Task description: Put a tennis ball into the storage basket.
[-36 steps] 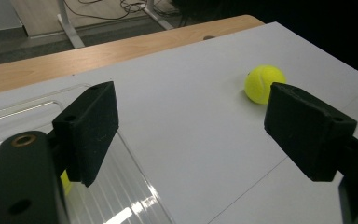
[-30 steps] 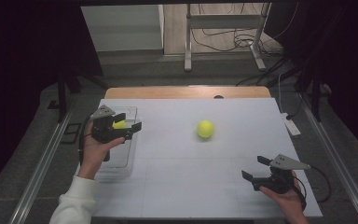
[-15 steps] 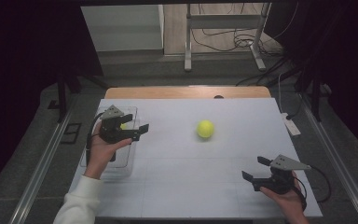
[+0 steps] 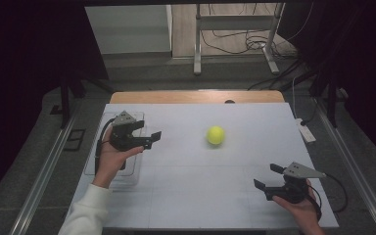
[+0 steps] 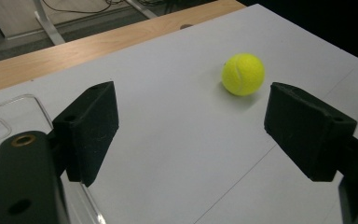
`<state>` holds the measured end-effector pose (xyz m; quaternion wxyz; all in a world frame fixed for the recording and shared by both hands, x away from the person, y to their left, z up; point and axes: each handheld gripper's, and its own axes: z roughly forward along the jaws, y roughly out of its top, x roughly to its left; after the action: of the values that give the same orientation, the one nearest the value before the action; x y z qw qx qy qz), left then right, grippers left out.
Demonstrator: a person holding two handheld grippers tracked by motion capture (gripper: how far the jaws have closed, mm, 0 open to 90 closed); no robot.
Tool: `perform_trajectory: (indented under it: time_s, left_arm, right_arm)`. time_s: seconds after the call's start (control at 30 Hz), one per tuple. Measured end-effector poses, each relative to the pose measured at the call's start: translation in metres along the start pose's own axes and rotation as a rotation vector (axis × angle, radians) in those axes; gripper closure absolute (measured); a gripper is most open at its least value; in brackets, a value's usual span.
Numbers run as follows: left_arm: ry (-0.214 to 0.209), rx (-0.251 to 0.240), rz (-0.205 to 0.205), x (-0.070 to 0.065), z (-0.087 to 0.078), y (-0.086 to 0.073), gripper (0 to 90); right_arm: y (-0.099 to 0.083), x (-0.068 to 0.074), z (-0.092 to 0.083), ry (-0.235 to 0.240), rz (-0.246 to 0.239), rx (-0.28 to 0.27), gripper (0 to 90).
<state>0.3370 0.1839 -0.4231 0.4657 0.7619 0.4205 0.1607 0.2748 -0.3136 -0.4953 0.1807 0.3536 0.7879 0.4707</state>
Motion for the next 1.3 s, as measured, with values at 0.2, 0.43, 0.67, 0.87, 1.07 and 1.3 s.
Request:
perform_trajectory:
  time_s: [0.2,0.43,0.67,0.87,1.07,1.3]
  left_arm:
    - [-0.004,0.01,0.005,-0.004,0.004,0.0,18.8]
    - [-0.019,0.03,0.022,-0.013,0.014,0.003,18.8]
    - [-0.033,0.031,0.032,-0.019,0.02,0.006,18.8]
    - [-0.042,0.037,0.042,-0.024,0.025,0.009,18.8]
    - [-0.058,0.032,0.054,-0.03,0.028,0.013,18.8]
    - [-0.07,0.032,0.066,-0.036,0.033,0.017,18.8]
  right_arm:
    - [0.0,0.0,0.001,0.001,-0.002,0.002,12.6]
    - [-0.001,0.0,0.001,0.002,-0.012,0.006,12.6]
    - [0.0,0.001,0.001,0.0,-0.02,0.007,12.6]
    - [-0.001,0.0,0.001,-0.003,-0.022,0.007,12.6]
    - [-0.001,0.0,0.0,-0.008,-0.022,0.011,12.6]
    - [-0.002,0.0,0.0,-0.011,-0.019,0.011,12.6]
